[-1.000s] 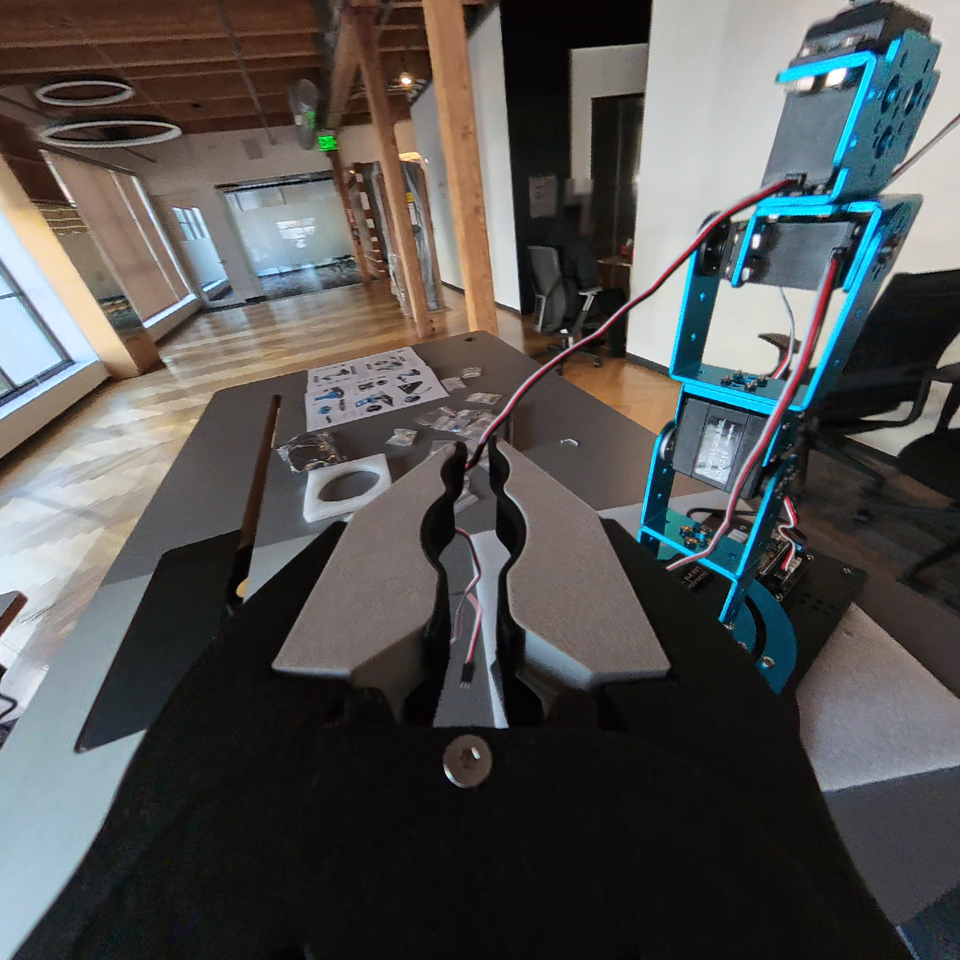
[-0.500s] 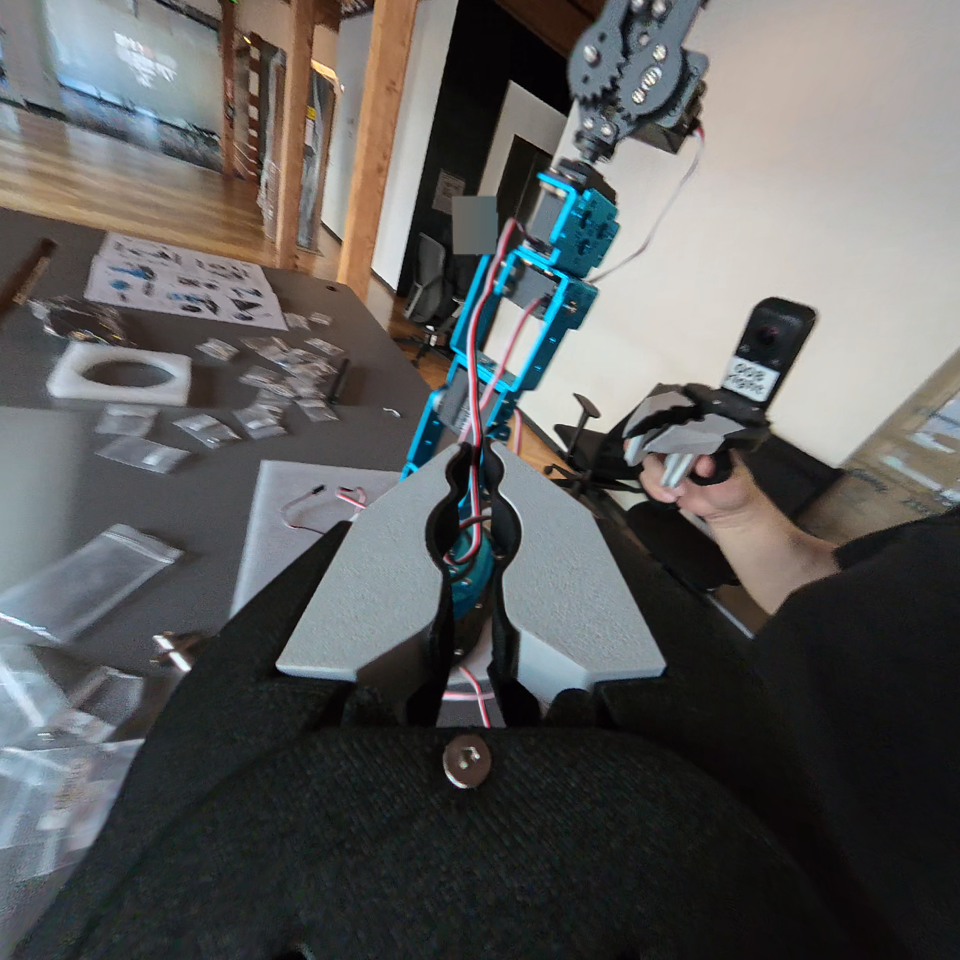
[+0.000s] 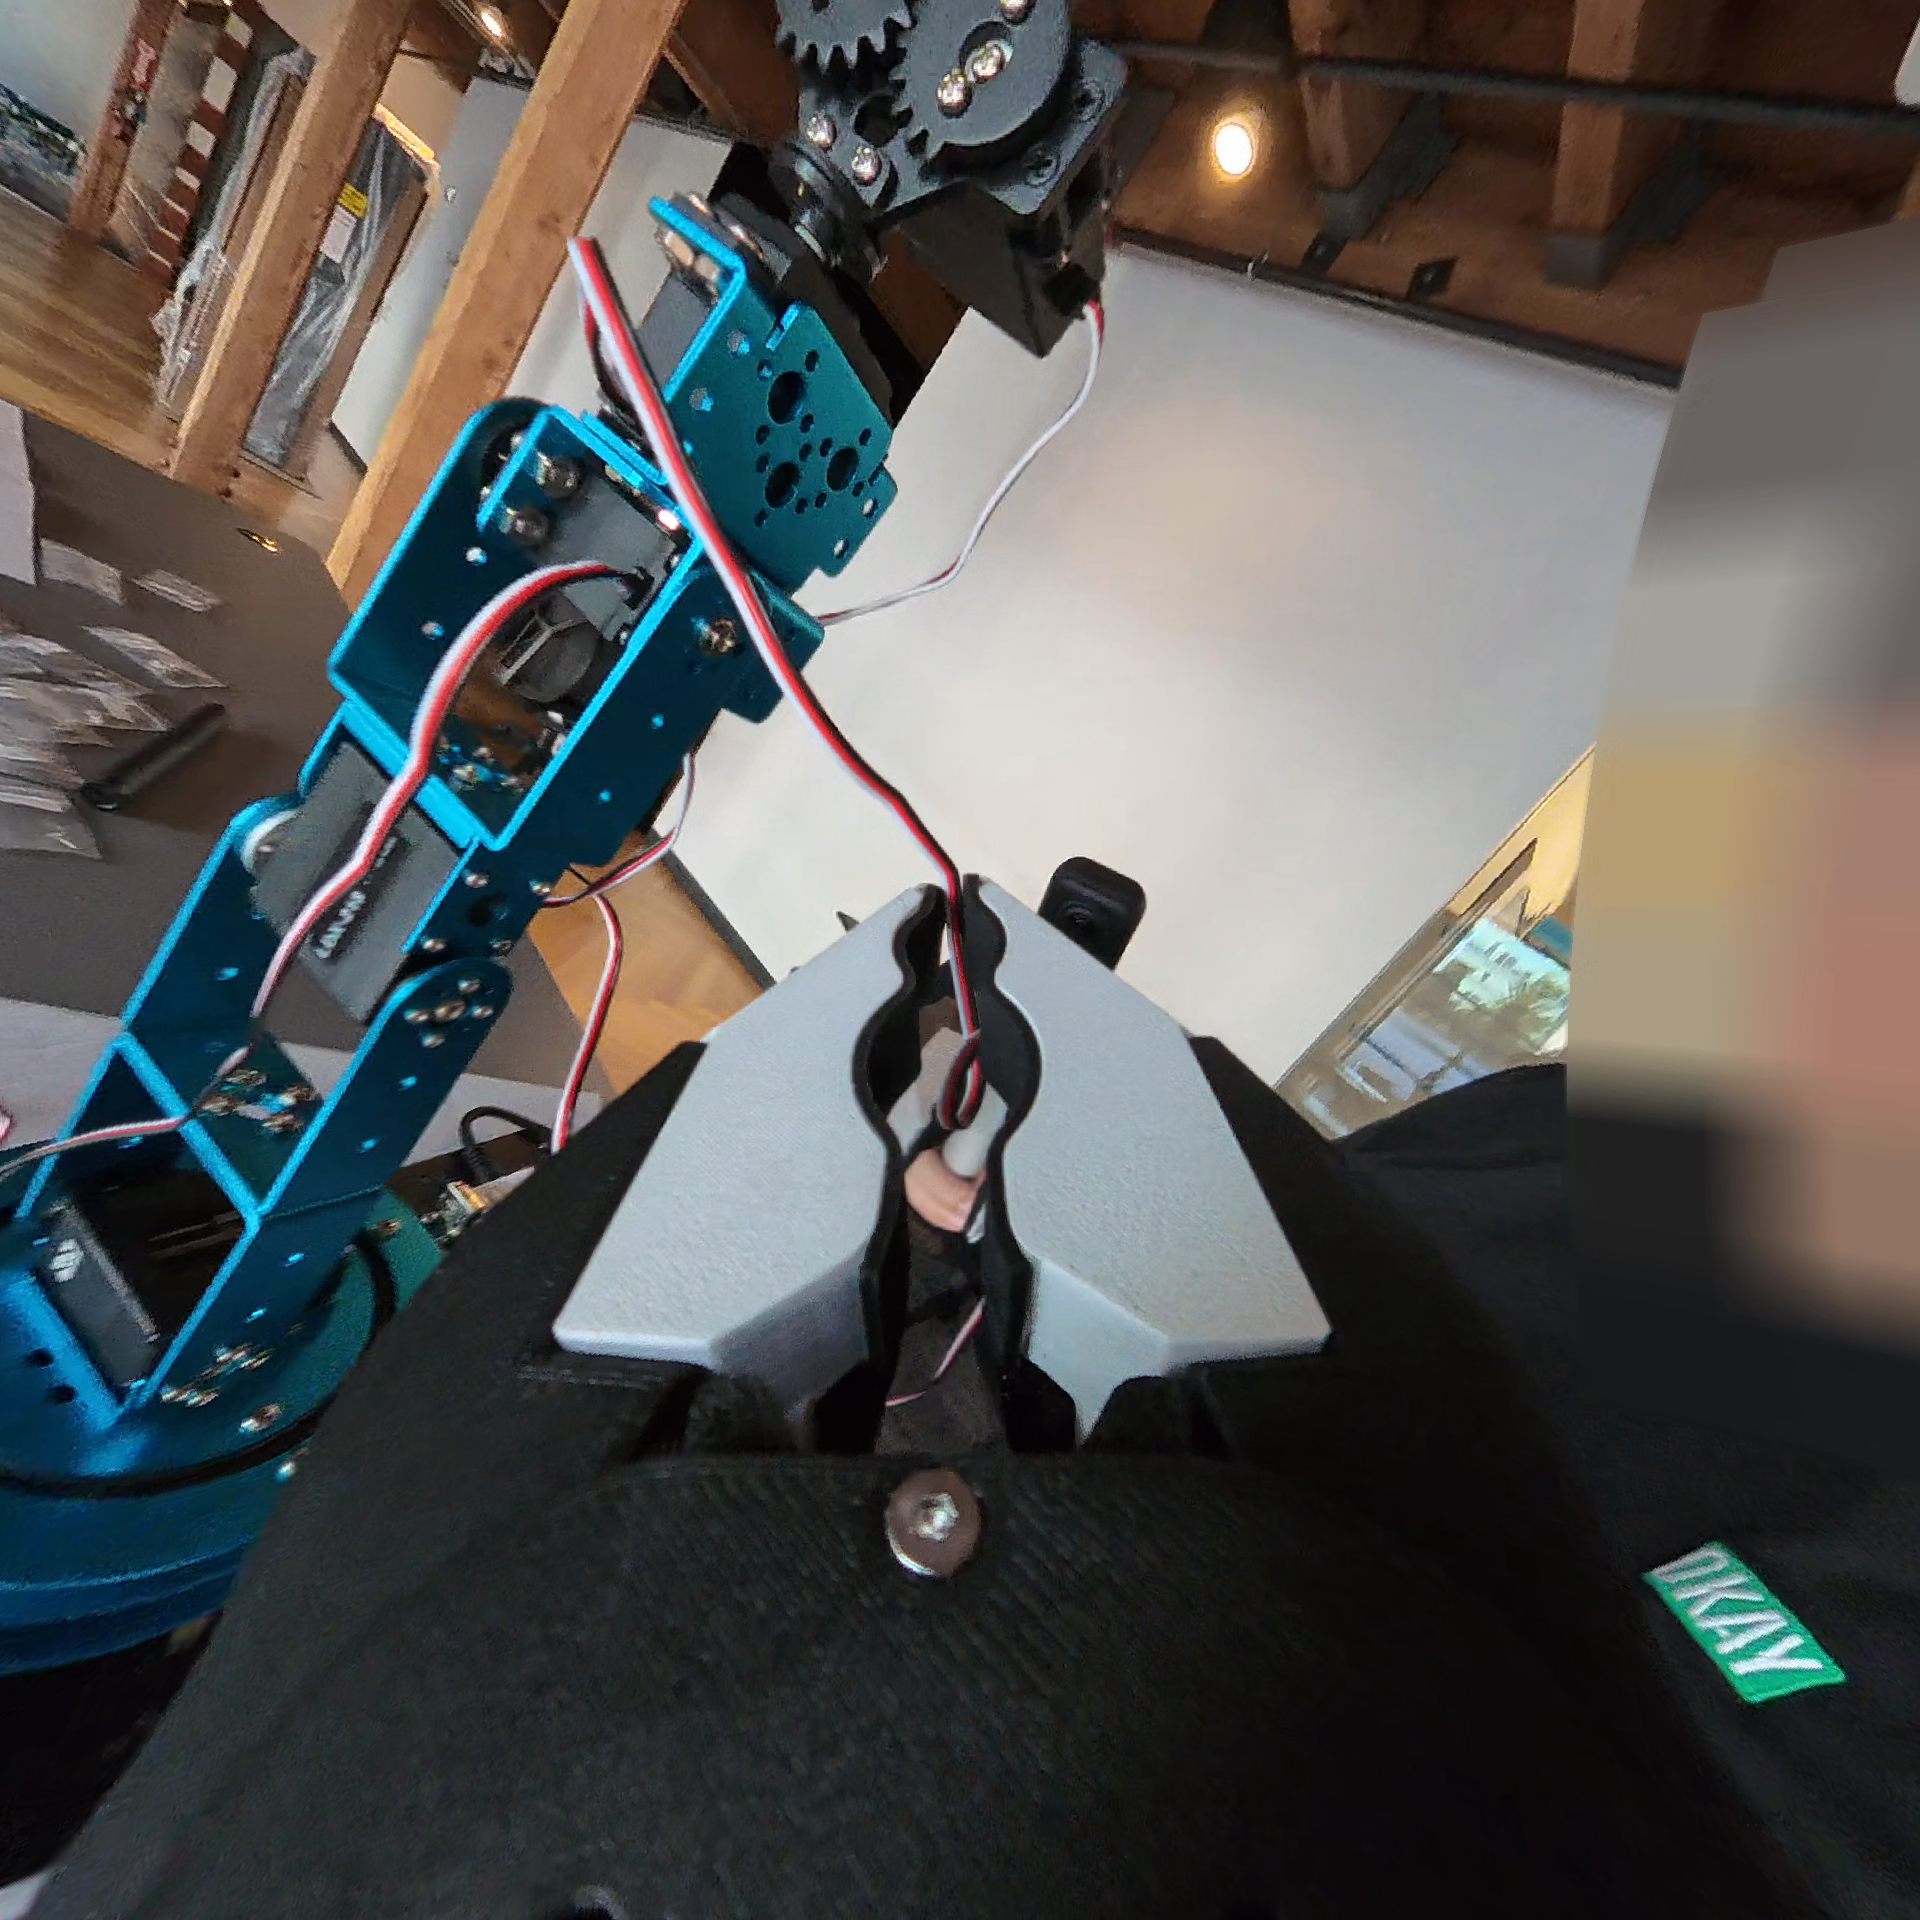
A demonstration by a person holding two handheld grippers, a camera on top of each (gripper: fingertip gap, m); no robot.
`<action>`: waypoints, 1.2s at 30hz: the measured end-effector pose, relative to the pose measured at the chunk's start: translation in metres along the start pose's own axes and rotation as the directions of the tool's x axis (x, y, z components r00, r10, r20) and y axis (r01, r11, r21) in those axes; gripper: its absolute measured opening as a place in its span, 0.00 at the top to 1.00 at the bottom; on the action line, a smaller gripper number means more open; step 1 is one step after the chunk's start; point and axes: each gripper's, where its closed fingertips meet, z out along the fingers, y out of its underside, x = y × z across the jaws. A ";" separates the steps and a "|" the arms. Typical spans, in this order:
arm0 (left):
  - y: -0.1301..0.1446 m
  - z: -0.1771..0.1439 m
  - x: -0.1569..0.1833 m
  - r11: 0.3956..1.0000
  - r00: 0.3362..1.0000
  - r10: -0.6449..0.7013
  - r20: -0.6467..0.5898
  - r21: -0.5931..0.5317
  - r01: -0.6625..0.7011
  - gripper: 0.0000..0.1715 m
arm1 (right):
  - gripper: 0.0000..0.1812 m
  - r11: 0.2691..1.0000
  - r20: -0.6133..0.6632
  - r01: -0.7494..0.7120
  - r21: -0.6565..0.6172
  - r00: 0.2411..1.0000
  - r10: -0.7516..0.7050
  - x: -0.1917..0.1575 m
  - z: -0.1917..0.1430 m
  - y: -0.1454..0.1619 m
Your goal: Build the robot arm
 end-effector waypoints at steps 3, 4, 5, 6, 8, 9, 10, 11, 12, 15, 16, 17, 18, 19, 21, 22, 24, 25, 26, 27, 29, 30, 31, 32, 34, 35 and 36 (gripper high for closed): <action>0.001 0.012 0.001 1.000 1.000 -0.023 0.013 0.000 0.023 0.99 | 0.79 0.994 0.005 0.105 0.016 0.994 -0.105 0.010 0.013 -0.013; 0.001 0.014 0.001 1.000 0.999 -0.028 0.023 -0.001 0.028 0.99 | 0.75 0.990 0.007 0.140 0.030 0.990 -0.140 0.013 0.021 -0.019; 0.001 0.016 0.002 0.999 0.999 -0.035 0.028 0.003 0.035 0.99 | 0.71 0.986 0.002 0.159 0.045 0.987 -0.159 0.017 0.029 -0.025; 0.000 0.017 0.004 0.999 0.999 -0.045 0.023 0.011 0.044 0.99 | 0.68 0.984 0.007 0.165 0.064 0.986 -0.166 0.020 0.038 -0.031; -0.001 0.016 0.008 0.999 0.998 -0.049 0.025 0.022 0.049 0.99 | 0.67 0.984 0.052 0.145 0.101 0.987 -0.150 0.018 0.054 -0.038; -0.001 0.016 0.008 0.999 0.998 -0.040 0.038 0.021 0.039 0.99 | 0.66 0.986 0.073 0.120 0.114 0.989 -0.129 0.017 0.061 -0.040; -0.001 0.015 0.008 1.000 0.998 -0.028 0.049 0.015 0.027 0.99 | 0.67 0.987 0.094 0.097 0.128 0.990 -0.109 0.015 0.067 -0.041; -0.001 0.014 0.009 1.000 0.998 -0.017 0.052 0.008 0.017 0.99 | 0.70 0.988 0.119 0.079 0.135 0.988 -0.095 0.012 0.074 -0.041; -0.002 0.013 0.010 1.000 0.999 -0.013 0.050 0.005 0.013 0.99 | 0.77 0.990 0.152 0.063 0.127 0.985 -0.082 0.008 0.080 -0.038; -0.010 0.007 0.011 0.999 0.999 -0.013 0.031 0.032 0.012 0.99 | 0.91 0.993 0.235 0.014 0.113 0.971 -0.041 -0.004 0.091 -0.032; -0.012 0.005 0.011 0.999 1.000 -0.012 0.026 0.040 0.011 0.99 | 0.97 0.993 0.252 0.010 0.119 0.967 -0.040 -0.006 0.093 -0.031; -0.014 0.002 0.010 0.999 1.000 -0.010 0.025 0.047 0.009 0.99 | 0.98 0.992 0.258 0.003 0.127 0.966 -0.036 -0.007 0.095 -0.030; -0.016 -0.001 0.008 0.999 1.000 -0.006 0.026 0.052 0.005 0.99 | 1.00 0.991 0.258 -0.002 0.134 0.966 -0.032 -0.007 0.096 -0.029; -0.017 -0.005 0.007 0.998 1.000 -0.002 0.027 0.055 0.000 0.99 | 1.00 0.990 0.258 -0.007 0.140 0.966 -0.030 -0.007 0.096 -0.028; -0.017 -0.011 0.004 0.999 1.000 0.005 0.029 0.053 -0.006 0.99 | 1.00 0.987 0.255 -0.019 0.160 0.967 -0.023 -0.007 0.095 -0.027; -0.018 -0.013 0.002 0.999 0.999 0.006 0.033 0.052 -0.007 0.99 | 1.00 0.985 0.251 -0.026 0.172 0.968 -0.019 -0.007 0.094 -0.027; -0.019 -0.017 -0.001 0.998 0.999 0.000 0.038 0.057 -0.003 0.99 | 1.00 0.979 0.235 -0.039 0.198 0.972 -0.009 -0.006 0.090 -0.028; -0.020 -0.017 -0.001 0.998 0.999 -0.003 0.035 0.061 0.001 0.99 | 0.98 0.977 0.222 -0.046 0.210 0.975 -0.001 -0.004 0.088 -0.030; -0.020 -0.017 0.000 0.998 1.000 -0.008 0.028 0.063 0.006 0.99 | 0.94 0.973 0.211 -0.058 0.223 0.977 0.010 -0.002 0.087 -0.032; -0.020 -0.016 0.001 0.998 1.000 -0.013 0.022 0.062 0.012 0.99 | 0.89 0.969 0.202 -0.069 0.236 0.979 0.021 0.001 0.085 -0.035; -0.019 -0.013 0.002 0.998 1.000 -0.016 0.018 0.054 0.016 0.99 | 0.78 0.962 0.185 -0.078 0.262 0.982 0.029 0.004 0.084 -0.041; -0.018 -0.010 0.003 0.999 1.000 -0.012 0.015 0.049 0.011 0.99 | 0.74 0.960 0.182 -0.064 0.274 0.983 0.013 0.004 0.084 -0.044; -0.017 -0.007 0.004 0.999 1.000 -0.007 0.013 0.047 0.007 0.99 | 0.73 0.958 0.170 -0.039 0.283 0.985 -0.011 0.004 0.084 -0.046; -0.016 -0.005 0.003 0.999 1.000 -0.006 0.015 0.045 0.006 0.99 | 0.71 0.958 0.155 -0.006 0.287 0.987 -0.040 0.005 0.086 -0.048; -0.014 0.001 0.003 0.999 1.000 -0.015 0.017 0.047 0.014 0.99 | 0.68 0.958 0.150 0.046 0.282 0.984 -0.092 0.002 0.089 -0.049; -0.013 0.003 0.003 0.999 1.000 -0.022 0.012 0.048 0.021 0.99 | 0.68 0.959 0.166 0.059 0.276 0.980 -0.108 -0.002 0.090 -0.049; -0.012 0.005 0.004 0.998 1.000 -0.030 0.006 0.048 0.030 0.99 | 0.68 0.960 0.192 0.064 0.274 0.974 -0.120 -0.006 0.092 -0.050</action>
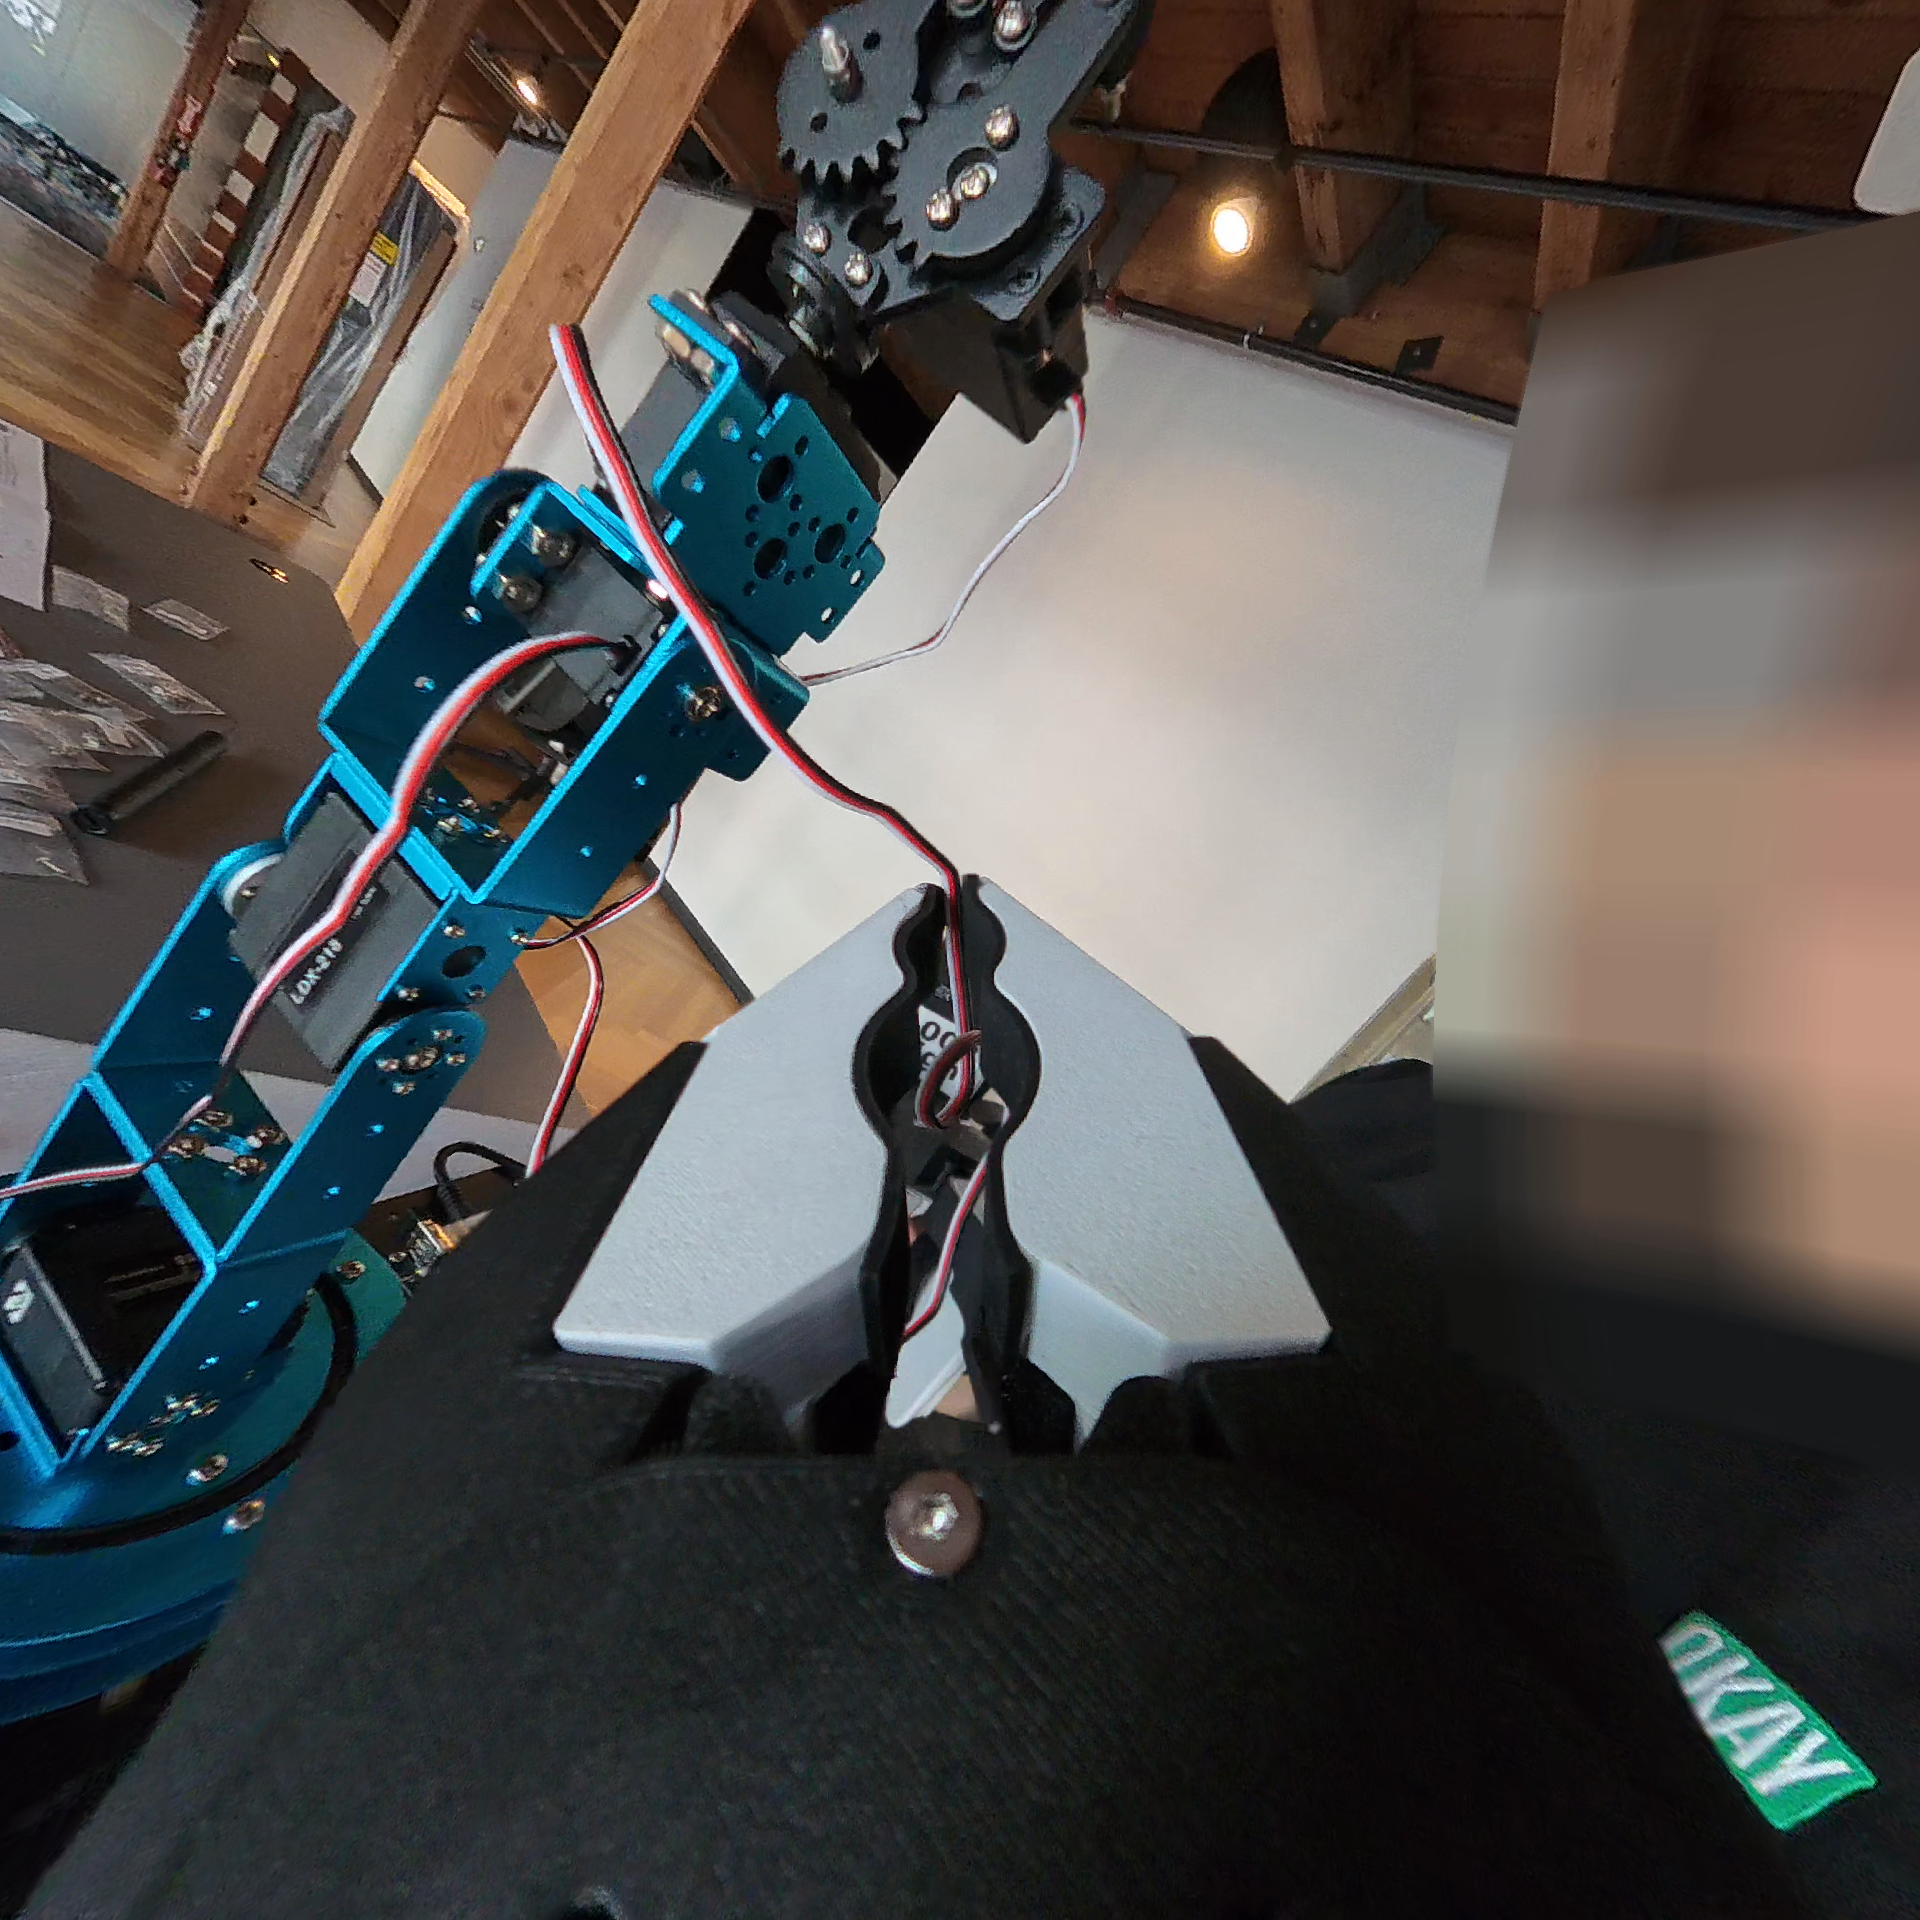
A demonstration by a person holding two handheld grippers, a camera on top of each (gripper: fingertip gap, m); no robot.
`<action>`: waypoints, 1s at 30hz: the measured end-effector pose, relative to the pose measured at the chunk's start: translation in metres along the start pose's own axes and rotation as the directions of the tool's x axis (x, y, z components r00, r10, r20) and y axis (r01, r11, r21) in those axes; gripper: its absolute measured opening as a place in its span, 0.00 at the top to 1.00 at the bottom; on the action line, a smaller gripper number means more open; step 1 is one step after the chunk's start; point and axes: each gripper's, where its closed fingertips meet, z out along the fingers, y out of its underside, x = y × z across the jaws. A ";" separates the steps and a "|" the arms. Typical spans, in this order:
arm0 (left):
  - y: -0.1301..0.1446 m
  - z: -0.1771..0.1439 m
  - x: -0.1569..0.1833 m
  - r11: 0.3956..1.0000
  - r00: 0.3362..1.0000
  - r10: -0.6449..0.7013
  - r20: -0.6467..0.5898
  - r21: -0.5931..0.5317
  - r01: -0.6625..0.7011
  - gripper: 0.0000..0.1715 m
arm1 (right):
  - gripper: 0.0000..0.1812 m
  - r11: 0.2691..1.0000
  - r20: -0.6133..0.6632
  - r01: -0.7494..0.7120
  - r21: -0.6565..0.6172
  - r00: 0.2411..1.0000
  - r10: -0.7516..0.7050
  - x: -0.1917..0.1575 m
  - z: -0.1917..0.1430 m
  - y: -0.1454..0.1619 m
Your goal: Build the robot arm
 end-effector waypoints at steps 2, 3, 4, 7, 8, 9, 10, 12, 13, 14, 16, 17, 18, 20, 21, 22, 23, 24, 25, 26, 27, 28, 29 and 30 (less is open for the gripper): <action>0.003 0.004 0.001 1.000 1.000 -0.011 -0.002 -0.007 0.011 0.99 | 0.68 1.000 0.014 0.012 -0.011 1.000 -0.012 -0.002 0.003 0.002; 0.004 0.005 0.001 1.000 1.000 -0.011 0.001 -0.007 0.011 0.99 | 0.70 0.999 0.006 0.022 -0.029 1.000 -0.022 0.000 0.004 0.005; 0.004 0.006 0.001 1.000 1.000 -0.008 0.006 -0.002 0.008 0.99 | 0.75 0.998 0.004 0.031 -0.055 1.000 -0.030 0.002 0.004 0.009; 0.002 0.004 0.001 1.000 0.999 0.001 0.039 0.027 -0.002 1.00 | 0.89 0.994 0.030 0.036 -0.099 0.999 -0.033 0.001 -0.002 0.015; 0.002 0.002 0.000 0.999 0.999 0.003 0.053 0.033 -0.005 0.99 | 0.90 0.994 0.038 0.033 -0.100 0.999 -0.029 0.000 -0.005 0.015; 0.001 0.000 0.000 0.999 0.998 0.006 0.063 0.039 -0.009 0.99 | 0.91 0.994 0.041 0.031 -0.103 0.999 -0.027 -0.001 -0.009 0.015; 0.001 -0.003 0.000 0.999 0.997 0.010 0.073 0.046 -0.013 0.99 | 0.93 0.993 0.043 0.030 -0.110 0.999 -0.025 -0.001 -0.013 0.016; 0.000 -0.008 -0.001 0.998 0.995 0.018 0.094 0.062 -0.024 0.99 | 0.93 0.990 0.055 0.011 -0.142 0.998 -0.003 -0.003 -0.021 0.023; 0.000 -0.010 -0.002 0.997 0.995 0.019 0.101 0.069 -0.026 0.99 | 0.93 0.986 0.067 -0.006 -0.165 0.998 0.018 -0.005 -0.024 0.028; 0.000 -0.012 -0.002 0.997 0.994 0.017 0.105 0.074 -0.025 0.99 | 0.94 0.983 0.073 -0.024 -0.183 0.997 0.038 -0.006 -0.028 0.032; 0.000 -0.016 -0.004 0.996 0.994 0.010 0.109 0.088 -0.020 0.99 | 0.94 0.976 0.074 -0.050 -0.211 0.995 0.067 -0.008 -0.033 0.039; 0.000 -0.019 -0.005 0.995 0.994 0.005 0.107 0.099 -0.015 0.99 | 0.94 0.972 0.075 -0.055 -0.229 0.994 0.074 -0.010 -0.035 0.043; -0.001 -0.021 -0.005 0.994 0.995 -0.001 0.103 0.109 -0.010 0.99 | 0.94 0.967 0.071 -0.056 -0.249 0.995 0.076 -0.010 -0.037 0.048; -0.003 -0.024 -0.006 0.993 0.995 -0.005 0.102 0.120 -0.008 0.99 | 0.94 0.956 0.060 -0.053 -0.288 0.995 0.073 -0.010 -0.040 0.057; -0.003 -0.025 -0.007 0.993 0.994 -0.004 0.107 0.120 -0.009 0.99 | 0.95 0.952 0.061 -0.051 -0.303 0.995 0.073 -0.011 -0.041 0.060; -0.003 -0.026 -0.008 0.993 0.994 -0.004 0.108 0.118 -0.009 0.99 | 0.96 0.949 0.062 -0.048 -0.312 0.996 0.070 -0.011 -0.043 0.062; -0.002 -0.026 -0.007 0.993 0.995 -0.006 0.102 0.115 -0.005 0.99 | 0.97 0.949 0.058 -0.044 -0.312 0.996 0.065 -0.011 -0.043 0.063; -0.002 -0.025 -0.006 0.994 0.996 -0.009 0.092 0.110 -0.001 0.99 | 0.97 0.952 0.050 -0.040 -0.304 0.997 0.058 -0.011 -0.044 0.062; -0.001 -0.025 -0.005 0.994 0.996 -0.012 0.085 0.105 0.003 0.99 | 0.97 0.954 0.043 -0.039 -0.296 0.998 0.054 -0.010 -0.044 0.061; 0.000 -0.024 -0.005 0.995 0.997 -0.013 0.080 0.099 0.005 0.99 | 0.97 0.956 0.039 -0.041 -0.290 0.998 0.055 -0.009 -0.044 0.060; 0.001 -0.024 -0.005 0.996 0.997 -0.013 0.078 0.092 0.006 0.99 | 0.98 0.956 0.039 -0.044 -0.289 0.998 0.057 -0.009 -0.045 0.060; 0.002 -0.025 -0.005 0.996 0.997 -0.013 0.078 0.086 0.006 0.99 | 0.98 0.954 0.036 -0.048 -0.295 0.997 0.061 -0.008 -0.045 0.062; 0.003 -0.026 -0.006 0.996 0.997 -0.014 0.078 0.084 0.007 0.99 | 0.98 0.952 0.029 -0.051 -0.303 0.998 0.063 -0.007 -0.046 0.064; 0.002 -0.028 -0.006 0.996 0.997 -0.015 0.079 0.087 0.008 0.99 | 0.98 0.949 0.022 -0.050 -0.310 0.998 0.060 -0.006 -0.047 0.066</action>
